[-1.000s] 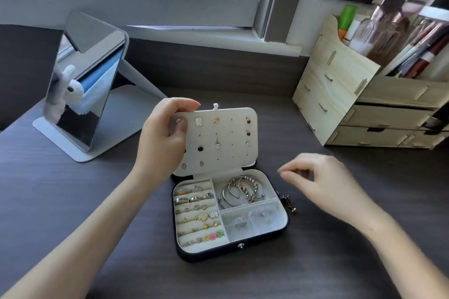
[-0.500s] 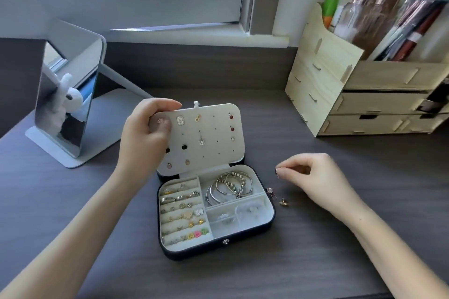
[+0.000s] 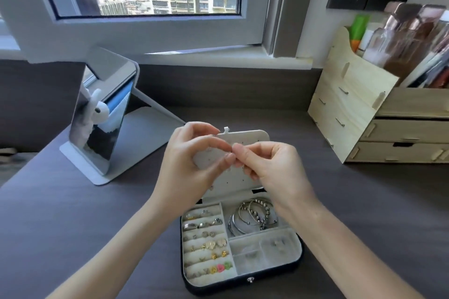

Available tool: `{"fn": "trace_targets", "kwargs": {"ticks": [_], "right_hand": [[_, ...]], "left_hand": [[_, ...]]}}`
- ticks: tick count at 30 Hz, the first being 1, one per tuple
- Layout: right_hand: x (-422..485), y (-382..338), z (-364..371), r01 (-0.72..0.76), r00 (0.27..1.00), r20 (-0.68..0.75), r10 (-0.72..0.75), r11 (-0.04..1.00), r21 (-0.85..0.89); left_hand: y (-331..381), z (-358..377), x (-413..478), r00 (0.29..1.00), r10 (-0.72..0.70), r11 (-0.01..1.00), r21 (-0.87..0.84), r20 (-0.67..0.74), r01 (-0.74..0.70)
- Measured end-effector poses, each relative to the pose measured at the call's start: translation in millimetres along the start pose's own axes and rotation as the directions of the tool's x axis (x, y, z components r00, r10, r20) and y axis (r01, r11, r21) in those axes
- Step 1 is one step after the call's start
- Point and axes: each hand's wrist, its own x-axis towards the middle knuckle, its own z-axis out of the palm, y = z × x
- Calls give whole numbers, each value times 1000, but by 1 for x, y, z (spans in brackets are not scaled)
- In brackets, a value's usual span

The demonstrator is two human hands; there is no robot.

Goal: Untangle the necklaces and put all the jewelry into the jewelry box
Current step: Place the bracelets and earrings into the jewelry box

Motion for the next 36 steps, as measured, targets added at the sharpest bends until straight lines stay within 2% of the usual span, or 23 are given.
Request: {"fn": "trace_targets", "kwargs": {"ticks": [5, 9, 12, 15, 17, 20, 23, 25, 27, 31, 36], "right_hand": [[3, 4, 15, 74, 996, -42, -76, 996, -55], [1, 8, 16, 106, 994, -14, -108, 989, -105], [-1, 8, 13, 196, 981, 45, -191, 965, -176], [2, 8, 8, 355, 934, 134, -330, 896, -267], [6, 7, 3, 498, 867, 222, -446, 797, -341], [16, 8, -2, 729, 681, 377, -628, 533, -429], [25, 6, -2, 865, 476, 513, -714, 277, -418], [29, 3, -2, 898, 395, 576, -716, 171, -404], [32, 0, -3, 911, 389, 619, -682, 185, -369], [40, -4, -3, 893, 449, 643, -620, 297, -337], [43, -7, -7, 878, 478, 654, -586, 324, -352]], "left_hand": [[-10, 0, 0, 998, 8, 999, -44, -62, -11], [-10, 2, 0, 995, 21, 999, -26, -99, -24], [-11, 1, 0, 996, -10, 999, -48, -88, 6], [-7, -3, -1, 999, -33, 997, -67, -41, 30], [-6, -7, -1, 999, -47, 997, -60, 14, 48], [-6, -14, 2, 991, -63, 995, -75, 121, 73], [-6, -20, 6, 979, -78, 986, -133, 188, 104], [-7, -25, 8, 966, -104, 968, -199, 237, 153], [-8, -30, 11, 948, -125, 950, -240, 293, 200], [-9, -31, 15, 933, -163, 935, -252, 320, 249], [-16, -36, 22, 906, -247, 885, -300, 344, 355]]}}
